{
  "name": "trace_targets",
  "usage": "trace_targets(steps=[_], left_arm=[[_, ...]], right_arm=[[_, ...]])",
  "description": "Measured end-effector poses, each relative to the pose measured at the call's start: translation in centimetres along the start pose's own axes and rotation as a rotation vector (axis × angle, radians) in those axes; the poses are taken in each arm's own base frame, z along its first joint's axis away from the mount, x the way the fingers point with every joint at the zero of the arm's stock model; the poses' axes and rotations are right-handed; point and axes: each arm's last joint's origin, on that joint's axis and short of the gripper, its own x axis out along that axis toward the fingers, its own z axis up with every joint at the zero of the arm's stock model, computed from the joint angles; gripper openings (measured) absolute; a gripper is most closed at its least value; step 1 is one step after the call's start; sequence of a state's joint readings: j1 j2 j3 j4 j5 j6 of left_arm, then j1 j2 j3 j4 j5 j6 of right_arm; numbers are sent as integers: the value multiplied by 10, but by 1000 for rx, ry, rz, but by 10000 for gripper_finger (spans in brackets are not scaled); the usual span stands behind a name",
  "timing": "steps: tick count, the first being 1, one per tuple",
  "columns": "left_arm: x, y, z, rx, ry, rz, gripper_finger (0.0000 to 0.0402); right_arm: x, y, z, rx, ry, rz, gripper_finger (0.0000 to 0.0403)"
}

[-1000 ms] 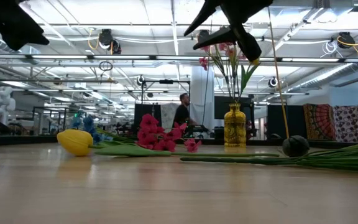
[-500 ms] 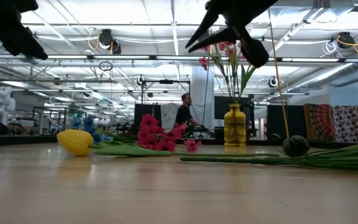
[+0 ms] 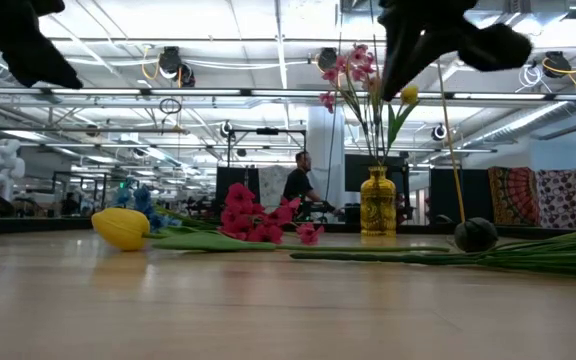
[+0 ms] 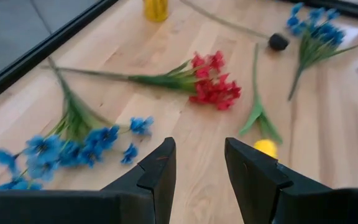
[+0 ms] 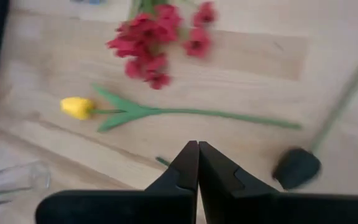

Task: Sort flowers into vase by color
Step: Put the bottom blue flowers into the transparent vase

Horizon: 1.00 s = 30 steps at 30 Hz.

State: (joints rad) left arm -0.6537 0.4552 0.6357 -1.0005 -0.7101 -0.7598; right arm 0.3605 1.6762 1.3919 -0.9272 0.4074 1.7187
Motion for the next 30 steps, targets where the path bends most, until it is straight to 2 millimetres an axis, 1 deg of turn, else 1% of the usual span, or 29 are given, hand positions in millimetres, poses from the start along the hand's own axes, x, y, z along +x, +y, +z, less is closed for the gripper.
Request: trace_targets(steps=[6,14,18,21,25,30], left_arm=[[0,-5,5,42,-42,-35,143],[3,-3,6,21,-44,2,143],[4,-2,6,12,-37,4,143],[4,-3,6,9,-22,-10,143],[4,-3,6,9,-13,-17,143],[5,-3,6,12,-9,-16,143]], right_arm=[[-7,-8,-12,106,72,-78,1],[-16,-14,-34,258,89,-83,4],[-20,-18,-46,296,116,-107,4],[-19,-19,-54,332,118,-112,4],[-13,-20,-63,348,146,-146,4],[5,-19,-78,374,229,-233,4]])
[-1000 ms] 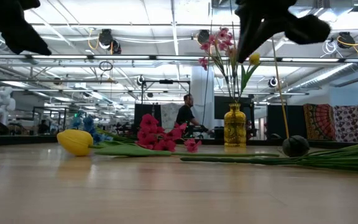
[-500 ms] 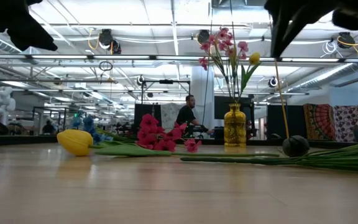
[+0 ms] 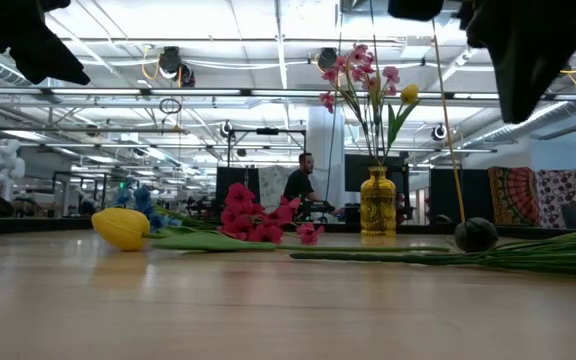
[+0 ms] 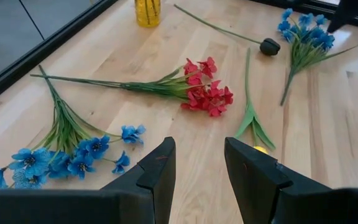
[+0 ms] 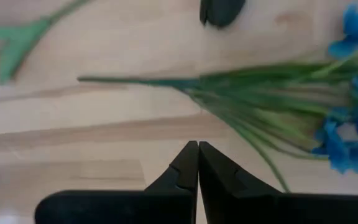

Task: Sort flowers into vase by color
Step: Put the bottom blue flowers into the transparent vase

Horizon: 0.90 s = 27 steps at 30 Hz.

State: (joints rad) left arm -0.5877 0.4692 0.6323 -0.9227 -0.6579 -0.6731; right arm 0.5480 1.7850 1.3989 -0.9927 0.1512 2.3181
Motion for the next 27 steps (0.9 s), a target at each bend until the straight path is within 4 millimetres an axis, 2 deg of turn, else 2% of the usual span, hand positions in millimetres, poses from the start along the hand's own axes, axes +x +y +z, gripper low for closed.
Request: trace_targets(steps=[7,14,27], left_arm=[[0,0,0,2,2,0,143],[0,-1,-1,9,29,-30,143],[0,-1,-2,39,42,-44,143]], right_arm=[[21,4,-10,14,45,-34,4],[31,8,-13,29,67,-42,10],[47,14,-8,4,34,-63,109]])
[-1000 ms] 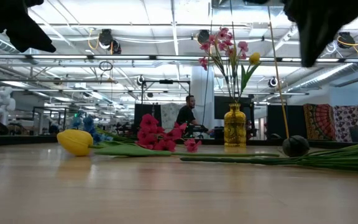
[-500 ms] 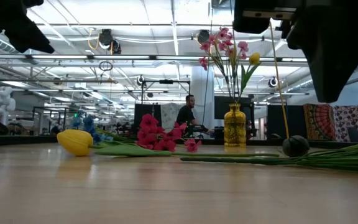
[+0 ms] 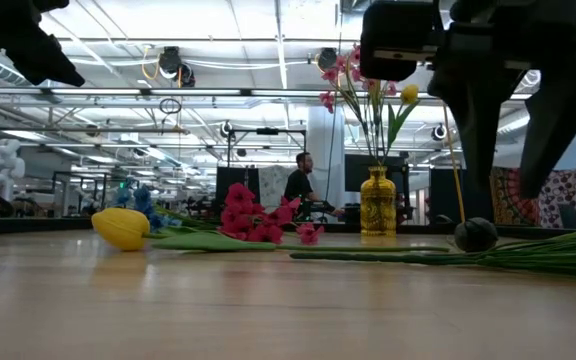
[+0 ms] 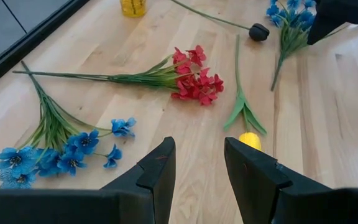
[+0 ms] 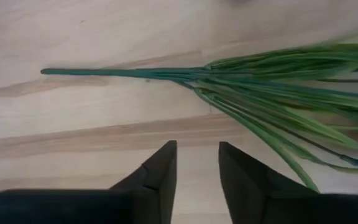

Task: Sort flowers into vase by color
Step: Put the bottom blue flowers into the transparent vase

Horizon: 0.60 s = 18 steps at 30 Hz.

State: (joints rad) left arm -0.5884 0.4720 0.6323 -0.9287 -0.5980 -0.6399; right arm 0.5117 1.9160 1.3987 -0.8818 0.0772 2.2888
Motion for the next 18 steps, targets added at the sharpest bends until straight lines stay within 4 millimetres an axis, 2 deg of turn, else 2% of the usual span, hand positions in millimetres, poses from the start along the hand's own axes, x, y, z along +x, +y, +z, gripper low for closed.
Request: trace_targets(steps=[6,9,18], left_arm=[[0,0,0,1,0,0,143],[0,0,0,1,0,0,143],[0,0,0,-5,6,-9,143]], right_arm=[[0,7,4,102,48,0,125],[1,12,9,179,54,-7,123],[7,17,24,244,6,-54,110]])
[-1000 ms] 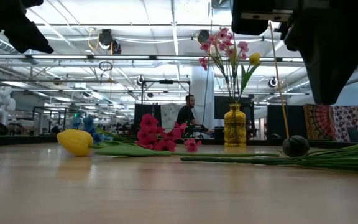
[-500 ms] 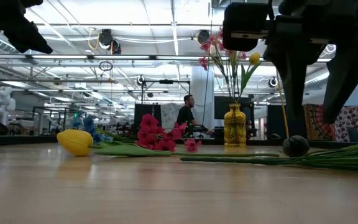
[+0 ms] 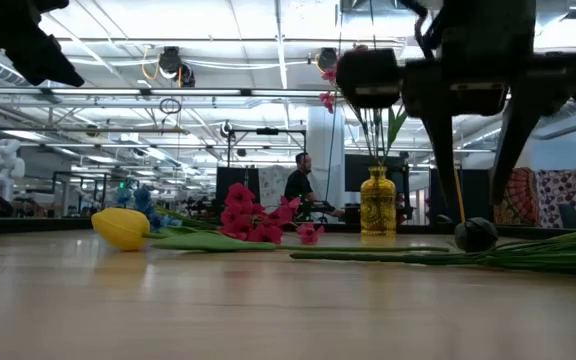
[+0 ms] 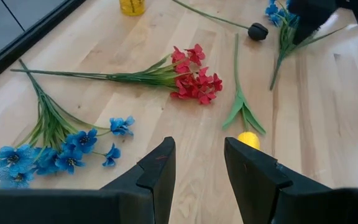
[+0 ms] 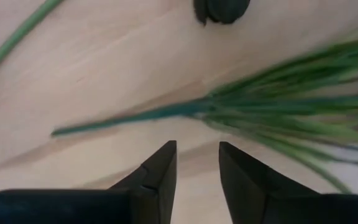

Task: Sort flowers into vase by color
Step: Put the bottom blue flowers into the transparent vase

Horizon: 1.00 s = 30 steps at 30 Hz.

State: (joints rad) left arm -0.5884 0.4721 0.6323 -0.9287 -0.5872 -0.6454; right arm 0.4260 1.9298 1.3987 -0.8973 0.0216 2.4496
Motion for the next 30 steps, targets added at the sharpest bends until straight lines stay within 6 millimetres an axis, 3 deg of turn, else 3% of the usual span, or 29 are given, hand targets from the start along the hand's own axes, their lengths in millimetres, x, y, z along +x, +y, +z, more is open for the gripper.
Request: trace_targets(steps=[11,17,24,30], left_arm=[[0,-1,-1,-1,23,-29,143],[0,-1,-1,0,24,-30,143],[0,-1,-1,0,24,-30,143],[0,-1,-1,0,24,-30,143]], right_arm=[[44,11,-7,30,43,-56,105],[44,10,-6,-55,70,-106,105],[41,-8,-1,-289,147,-360,105],[35,-28,12,-373,-54,-495,105]])
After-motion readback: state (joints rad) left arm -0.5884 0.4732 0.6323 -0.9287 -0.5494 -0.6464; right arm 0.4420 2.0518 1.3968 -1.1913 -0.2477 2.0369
